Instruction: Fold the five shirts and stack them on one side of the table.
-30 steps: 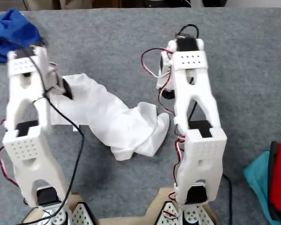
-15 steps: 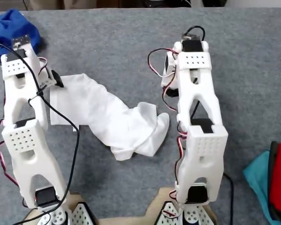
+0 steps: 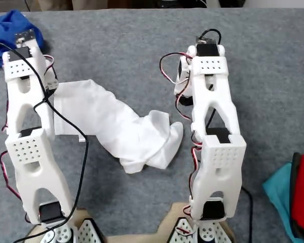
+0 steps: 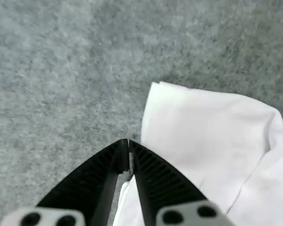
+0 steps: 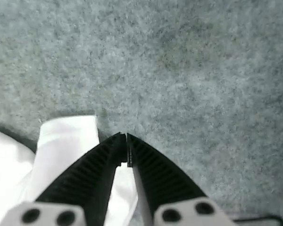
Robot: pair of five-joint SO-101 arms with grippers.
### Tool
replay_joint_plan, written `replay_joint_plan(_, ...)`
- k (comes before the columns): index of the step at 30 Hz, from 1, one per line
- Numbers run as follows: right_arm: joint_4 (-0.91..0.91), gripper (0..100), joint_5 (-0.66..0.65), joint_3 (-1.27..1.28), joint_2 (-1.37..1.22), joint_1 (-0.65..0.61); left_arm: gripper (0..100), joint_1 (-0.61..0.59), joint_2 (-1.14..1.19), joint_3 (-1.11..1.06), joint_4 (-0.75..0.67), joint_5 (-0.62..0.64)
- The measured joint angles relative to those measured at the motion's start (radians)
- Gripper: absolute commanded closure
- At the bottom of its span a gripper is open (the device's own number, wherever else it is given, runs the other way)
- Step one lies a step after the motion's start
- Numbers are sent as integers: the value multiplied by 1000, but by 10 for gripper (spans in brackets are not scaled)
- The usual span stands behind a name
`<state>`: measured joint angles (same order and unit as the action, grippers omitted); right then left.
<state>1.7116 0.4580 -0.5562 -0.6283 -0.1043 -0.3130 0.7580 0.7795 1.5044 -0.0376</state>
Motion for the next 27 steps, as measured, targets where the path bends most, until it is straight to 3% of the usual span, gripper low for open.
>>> replay_joint_plan(6,54,993,-80,-8,78,-75,738,28,0,0,152,0)
replay_joint_plan(11,55,974,-172,157,279,-198,747,20,-2,-25,238,0)
replay_joint_plan(16,57,847,-253,411,443,-245,744,2,-32,-126,242,-34)
replay_joint_plan(22,57,824,-442,652,614,-299,747,5,-252,-454,242,-130)
replay_joint_plan(27,17,824,-491,689,646,-341,747,5,-430,-750,163,-141)
